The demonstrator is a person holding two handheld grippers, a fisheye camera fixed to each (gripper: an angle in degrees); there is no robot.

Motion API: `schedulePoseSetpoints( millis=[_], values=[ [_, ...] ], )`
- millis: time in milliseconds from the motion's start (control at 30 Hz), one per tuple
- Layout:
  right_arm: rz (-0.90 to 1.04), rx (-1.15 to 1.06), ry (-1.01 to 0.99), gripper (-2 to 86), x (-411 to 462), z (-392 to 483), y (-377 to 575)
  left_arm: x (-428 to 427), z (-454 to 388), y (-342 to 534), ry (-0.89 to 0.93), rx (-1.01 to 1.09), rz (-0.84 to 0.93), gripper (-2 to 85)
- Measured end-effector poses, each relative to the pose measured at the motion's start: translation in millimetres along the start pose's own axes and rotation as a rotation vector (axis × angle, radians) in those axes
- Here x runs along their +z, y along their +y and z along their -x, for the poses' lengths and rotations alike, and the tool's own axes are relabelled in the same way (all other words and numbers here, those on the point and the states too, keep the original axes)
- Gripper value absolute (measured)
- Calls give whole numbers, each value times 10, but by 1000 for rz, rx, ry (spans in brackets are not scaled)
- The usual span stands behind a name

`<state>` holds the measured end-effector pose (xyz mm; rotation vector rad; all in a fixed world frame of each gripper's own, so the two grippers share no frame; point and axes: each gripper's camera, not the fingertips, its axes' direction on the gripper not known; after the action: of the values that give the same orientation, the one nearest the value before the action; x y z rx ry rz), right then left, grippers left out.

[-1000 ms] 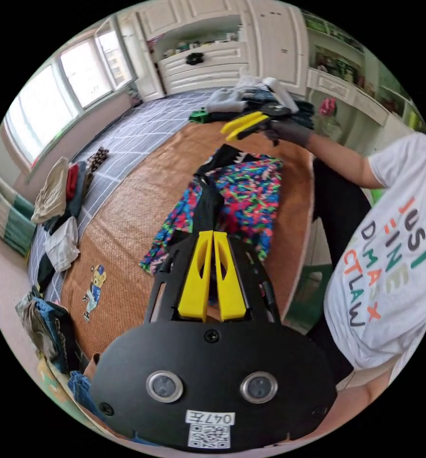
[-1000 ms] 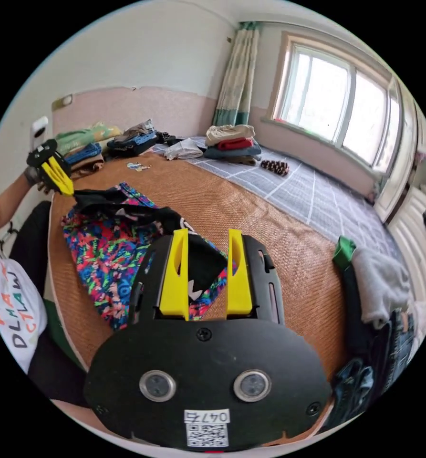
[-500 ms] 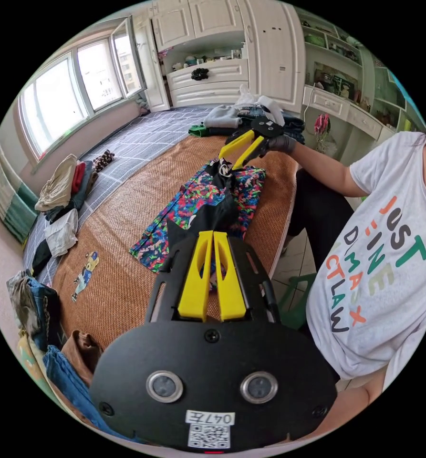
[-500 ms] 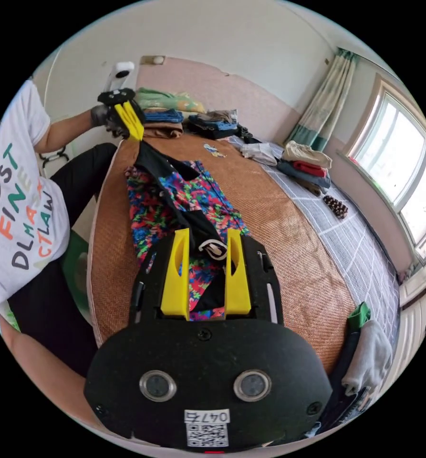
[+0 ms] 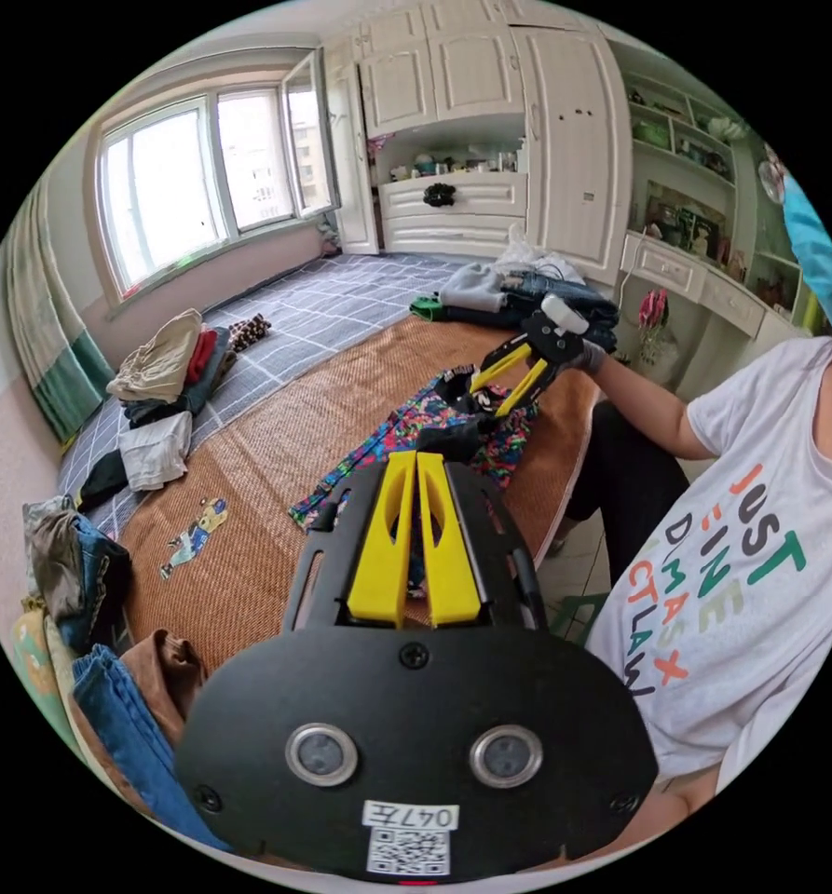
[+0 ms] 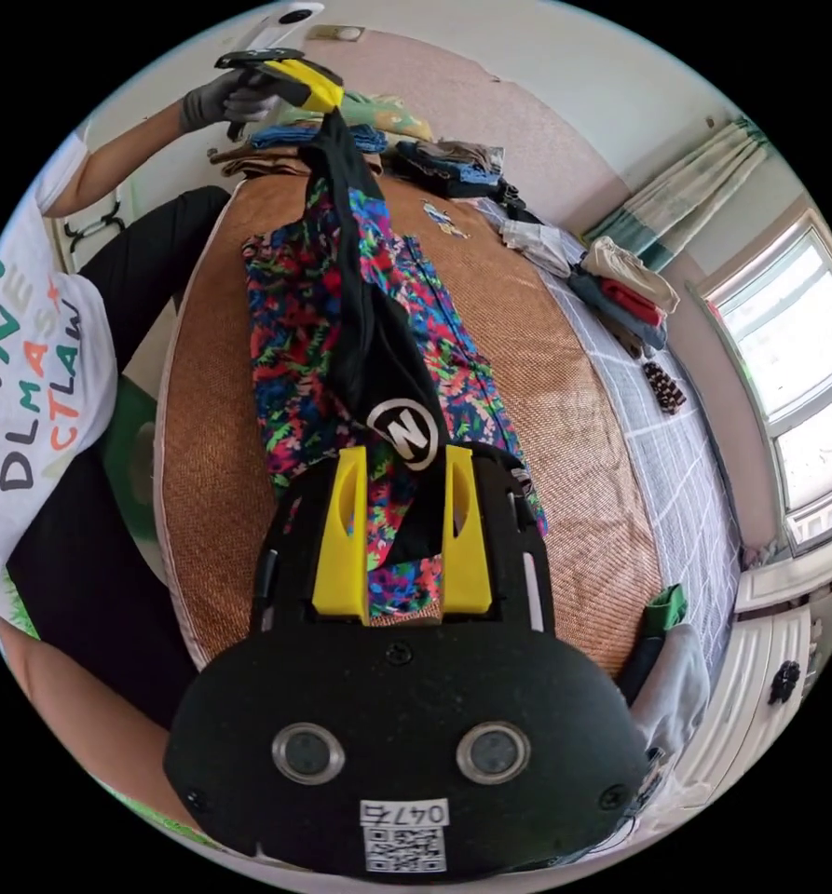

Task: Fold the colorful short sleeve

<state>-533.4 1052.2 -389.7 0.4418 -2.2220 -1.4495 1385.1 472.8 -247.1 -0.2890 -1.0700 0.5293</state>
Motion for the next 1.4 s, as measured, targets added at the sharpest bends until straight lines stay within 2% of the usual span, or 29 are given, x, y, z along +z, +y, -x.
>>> schedulePoseSetpoints(
  millis=[67, 233, 300, 367, 433, 500, 567, 633, 700, 733, 767, 900, 1033, 1133, 1233, 1333, 1400],
  values=[
    [-41, 26, 50, 24, -217, -90, 171, -186, 106, 24, -23, -18, 2, -10],
    [-114, 122, 157, -1, -617, -307, 619, -721, 217, 110, -26, -44, -16, -10],
    [-193, 207, 165, -3, -920, -445, 851, -1036, 207, 158, -70, -51, -17, -10],
    [-405, 392, 194, -3, -1606, -619, 1242, -1336, 201, 193, -105, -70, -37, -10],
    [-595, 476, 179, -4, -2326, -657, 1495, -1741, 167, 214, -134, -93, -98, -10],
    [-718, 521, 240, -4, -3129, -538, 1603, -2489, -43, 190, -168, -103, -250, -10],
    [-788, 484, 452, -4, -4103, -170, 1546, -3127, -364, 135, -204, -68, -382, -10],
    [-755, 424, 597, -5, -4579, 12, 1413, -3701, -768, 80, -310, -6, -479, -10],
    [-641, 399, 596, -5, -4879, -49, 1247, -4268, -1257, -1, -511, 64, -541, -10],
    [-686, 418, 585, -5, -5119, -33, 1253, -4381, -1342, -21, -543, 74, -553, -10],
    [-792, 401, 583, -5, -5378, 93, 1312, -4605, -1462, -42, -569, 73, -589, -10],
    [-915, 371, 667, -6, -5842, 379, 1333, -5386, -1669, 48, -492, 3, -783, -10],
    [-841, 402, 608, -5, -5830, 36, 1108, -5542, -1827, -220, -564, -1, -728, -10],
    [-658, 478, 541, -5, -5396, -706, 746, -5124, -1456, -760, -583, -63, -581, -10],
    [-515, 512, 559, -5, -4818, -1541, 335, -4397, -783, -1445, -568, -125, -425, -10],
    [-506, 475, 634, -6, -4703, -1991, -2, -3855, -528, -2191, -673, -79, -331, -10],
    [-557, 418, 723, -6, -4839, -1987, -153, -3793, -879, -2609, -843, 53, -361, -10]
  ],
)
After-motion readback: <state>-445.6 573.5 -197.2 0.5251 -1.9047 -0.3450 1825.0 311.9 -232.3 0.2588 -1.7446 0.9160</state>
